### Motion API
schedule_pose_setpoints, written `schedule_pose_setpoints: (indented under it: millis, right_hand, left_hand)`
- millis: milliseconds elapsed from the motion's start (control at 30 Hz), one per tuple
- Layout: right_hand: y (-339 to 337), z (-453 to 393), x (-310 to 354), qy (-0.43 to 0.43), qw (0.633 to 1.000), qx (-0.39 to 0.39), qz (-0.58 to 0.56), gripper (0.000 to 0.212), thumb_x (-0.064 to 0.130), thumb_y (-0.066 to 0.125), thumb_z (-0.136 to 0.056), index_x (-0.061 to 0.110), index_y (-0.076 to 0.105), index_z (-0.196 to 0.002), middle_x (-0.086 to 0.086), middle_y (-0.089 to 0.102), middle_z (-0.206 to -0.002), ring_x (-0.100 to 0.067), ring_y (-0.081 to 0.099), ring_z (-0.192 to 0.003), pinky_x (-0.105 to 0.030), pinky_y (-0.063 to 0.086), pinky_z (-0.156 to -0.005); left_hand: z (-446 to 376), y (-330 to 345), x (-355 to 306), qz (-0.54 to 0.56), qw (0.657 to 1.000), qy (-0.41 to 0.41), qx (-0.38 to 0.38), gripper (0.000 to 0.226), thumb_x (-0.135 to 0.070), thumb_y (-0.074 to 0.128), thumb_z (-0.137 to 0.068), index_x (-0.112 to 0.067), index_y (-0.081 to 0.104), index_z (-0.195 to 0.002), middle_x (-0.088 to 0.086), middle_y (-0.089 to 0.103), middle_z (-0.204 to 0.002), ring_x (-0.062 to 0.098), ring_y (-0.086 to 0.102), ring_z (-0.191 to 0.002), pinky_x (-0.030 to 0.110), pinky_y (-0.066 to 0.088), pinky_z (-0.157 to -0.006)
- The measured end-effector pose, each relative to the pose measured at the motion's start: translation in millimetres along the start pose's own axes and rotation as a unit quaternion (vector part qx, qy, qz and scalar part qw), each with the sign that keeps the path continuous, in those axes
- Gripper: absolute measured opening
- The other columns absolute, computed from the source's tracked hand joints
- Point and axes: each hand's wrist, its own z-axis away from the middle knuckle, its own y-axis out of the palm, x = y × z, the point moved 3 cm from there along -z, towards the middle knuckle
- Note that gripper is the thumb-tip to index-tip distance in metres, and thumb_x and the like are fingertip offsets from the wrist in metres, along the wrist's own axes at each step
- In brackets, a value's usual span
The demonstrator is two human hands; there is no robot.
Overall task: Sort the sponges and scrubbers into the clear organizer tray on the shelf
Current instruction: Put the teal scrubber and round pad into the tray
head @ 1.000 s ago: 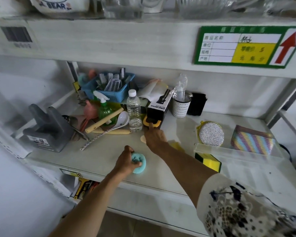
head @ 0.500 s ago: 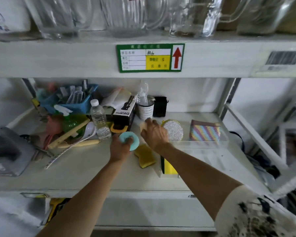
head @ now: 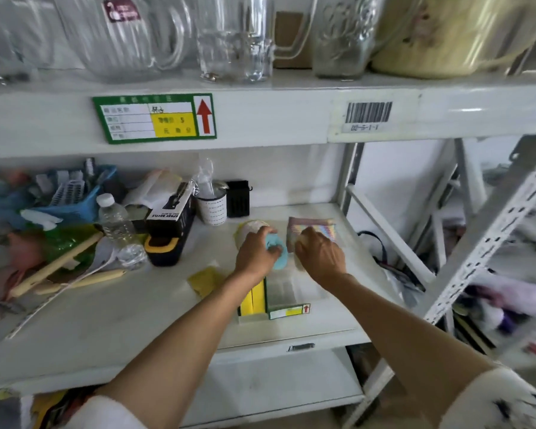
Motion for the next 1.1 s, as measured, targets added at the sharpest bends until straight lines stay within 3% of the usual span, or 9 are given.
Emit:
schedule_pose_setpoints:
  millis: [267, 467, 600, 733, 867, 967, 1100]
  right_hand:
    - [11.9, 17.5, -37.9, 0.033, 0.995, 0.081, 0.047, 0.028, 0.035, 0.039, -0.096, 0.017, 0.048, -0.116, -0.012, 0.067, -0.107, -0.034, 0.066, -0.09, -0.038, 0.05, -0.074]
    - [29.5, 19.3, -31.4, 0.028, 0.988, 0.124, 0.092, 0.033, 0.026, 0.038, -0.097, 0.013, 0.044, -0.126, -0.012, 0.061, -0.118, -0.034, 0.064, -0.098, -0.04, 0.049, -0.08]
    - [35.3, 20.0, -28.2, 0.015, 0.982, 0.147, 0.119, 0.034, 0.023, 0.039, -0.099, 0.013, 0.04, -0.131, -0.011, 0.061, -0.118, -0.031, 0.065, -0.096, -0.04, 0.051, -0.081]
    - [33.0, 19.2, -28.3, 0.011, 0.979, 0.151, 0.135, 0.033, 0.023, 0.04, -0.098, 0.012, 0.042, -0.13, -0.011, 0.061, -0.119, -0.031, 0.063, -0.103, -0.041, 0.051, -0.085]
    - [29.6, 16.8, -28.5, -0.006, 0.977, 0.132, 0.169, 0.04, 0.032, 0.046, -0.097, 0.011, 0.045, -0.13, -0.01, 0.055, -0.126, -0.028, 0.054, -0.116, -0.041, 0.047, -0.094]
    - [25.0, 11.3, -22.8, -0.022, 0.976, 0.092, 0.197, 0.041, 0.038, 0.048, -0.096, 0.013, 0.049, -0.129, -0.009, 0.053, -0.127, -0.028, 0.051, -0.117, -0.041, 0.042, -0.095]
    - [17.8, -1.4, 7.0, -0.043, 0.987, 0.033, 0.15, 0.03, 0.032, 0.048, -0.095, 0.013, 0.057, -0.117, -0.009, 0.06, -0.118, -0.028, 0.057, -0.11, -0.04, 0.043, -0.091]
  left_hand:
    - [0.6, 43.1, -5.1, -0.218, 0.973, 0.013, 0.073, 0.045, -0.017, 0.049, -0.089, -0.029, 0.049, -0.132, 0.012, 0.06, -0.126, 0.032, 0.059, -0.115, 0.04, 0.051, -0.089]
    - [7.4, 53.9, -9.9, -0.323, 0.943, 0.071, 0.041, 0.041, -0.016, 0.057, -0.085, -0.01, 0.043, -0.122, 0.013, 0.072, -0.102, 0.034, 0.069, -0.091, 0.035, 0.05, -0.066]
    - [8.3, 59.6, -8.6, -0.369, 0.924, 0.081, 0.05, 0.043, -0.018, 0.058, -0.086, -0.007, 0.043, -0.124, 0.011, 0.073, -0.102, 0.033, 0.07, -0.091, 0.035, 0.051, -0.067]
    - [8.0, 55.6, -5.0, -0.389, 0.916, 0.072, 0.062, 0.019, -0.016, 0.057, -0.087, -0.01, 0.059, -0.104, 0.011, 0.072, -0.103, 0.032, 0.069, -0.095, 0.033, 0.049, -0.071]
    - [7.7, 51.5, -0.6, -0.368, 0.926, 0.069, 0.054, 0.017, -0.02, 0.058, -0.087, -0.01, 0.06, -0.1, 0.013, 0.069, -0.103, 0.033, 0.066, -0.096, 0.035, 0.049, -0.074]
    - [6.4, 44.7, 1.1, -0.309, 0.948, 0.071, 0.021, 0.02, -0.027, 0.057, -0.088, -0.011, 0.061, -0.098, 0.011, 0.069, -0.102, 0.032, 0.065, -0.095, 0.037, 0.05, -0.074]
    - [3.7, 24.6, 8.7, -0.195, 0.977, 0.054, -0.064, 0.019, -0.03, 0.05, -0.091, -0.015, 0.063, -0.093, 0.006, 0.07, -0.099, 0.028, 0.065, -0.092, 0.038, 0.051, -0.074]
